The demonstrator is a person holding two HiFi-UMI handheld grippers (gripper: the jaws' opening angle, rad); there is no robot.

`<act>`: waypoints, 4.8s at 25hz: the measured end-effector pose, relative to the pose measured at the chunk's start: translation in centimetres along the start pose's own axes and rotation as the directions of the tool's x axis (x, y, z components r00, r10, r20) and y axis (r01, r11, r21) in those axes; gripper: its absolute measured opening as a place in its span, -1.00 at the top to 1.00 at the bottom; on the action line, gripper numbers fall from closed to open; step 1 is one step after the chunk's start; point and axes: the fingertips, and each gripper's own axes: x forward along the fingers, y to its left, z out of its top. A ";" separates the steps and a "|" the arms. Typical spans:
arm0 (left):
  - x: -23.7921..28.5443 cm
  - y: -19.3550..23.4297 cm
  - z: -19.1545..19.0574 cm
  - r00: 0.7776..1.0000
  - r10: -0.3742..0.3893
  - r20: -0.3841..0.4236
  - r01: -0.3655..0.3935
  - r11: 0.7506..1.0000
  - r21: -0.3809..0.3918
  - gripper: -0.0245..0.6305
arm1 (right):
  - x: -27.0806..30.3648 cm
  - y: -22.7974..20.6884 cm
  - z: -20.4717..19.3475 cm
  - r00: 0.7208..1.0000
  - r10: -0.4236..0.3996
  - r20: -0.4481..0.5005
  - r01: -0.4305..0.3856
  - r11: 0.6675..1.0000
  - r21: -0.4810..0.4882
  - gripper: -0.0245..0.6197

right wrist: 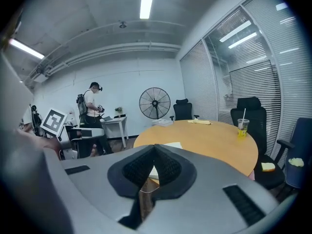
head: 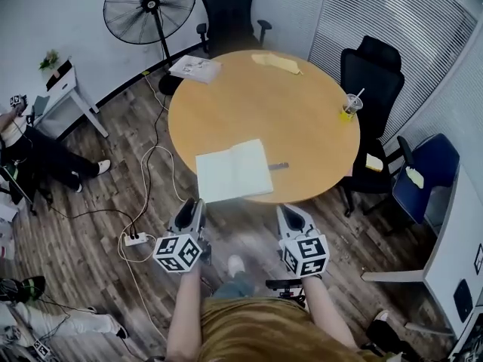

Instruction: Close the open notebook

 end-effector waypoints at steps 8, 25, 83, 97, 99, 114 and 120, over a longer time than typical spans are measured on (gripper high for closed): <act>5.0 5.4 1.1 0.999 -0.037 -0.017 0.036 0.998 -0.041 0.48 | 5.6 0.3 2.0 0.998 -0.059 -0.003 0.059 0.997 -0.048 0.89; 9.5 6.4 0.3 0.996 -0.054 -0.072 0.050 0.997 -0.054 0.48 | 7.5 -2.2 2.0 0.995 -0.099 -0.019 0.098 0.995 -0.032 0.89; 10.5 14.2 -15.5 0.926 0.106 -0.362 -0.227 0.924 -0.309 0.34 | 15.8 -5.3 -6.2 0.959 0.046 -0.278 -0.051 0.999 -0.009 0.89; 10.4 14.5 -17.0 0.936 0.067 -0.346 -0.240 0.839 -0.488 0.34 | 16.2 -6.0 -6.4 0.960 0.038 -0.278 -0.046 0.999 -0.023 0.89; 10.5 14.3 -16.9 0.932 0.059 -0.359 -0.232 0.857 -0.461 0.40 | 16.1 -6.0 -6.1 0.963 0.030 -0.267 -0.043 0.998 -0.041 0.89; 10.3 14.2 -16.2 0.931 0.071 -0.357 -0.243 0.851 -0.465 0.53 | 14.8 -6.5 -5.5 0.969 0.010 -0.247 -0.023 0.999 -0.049 0.89; 10.1 13.7 -15.1 0.943 0.072 -0.324 -0.227 0.853 -0.471 0.58 | 14.1 -6.2 -5.9 0.968 0.010 -0.250 -0.022 0.999 -0.046 0.89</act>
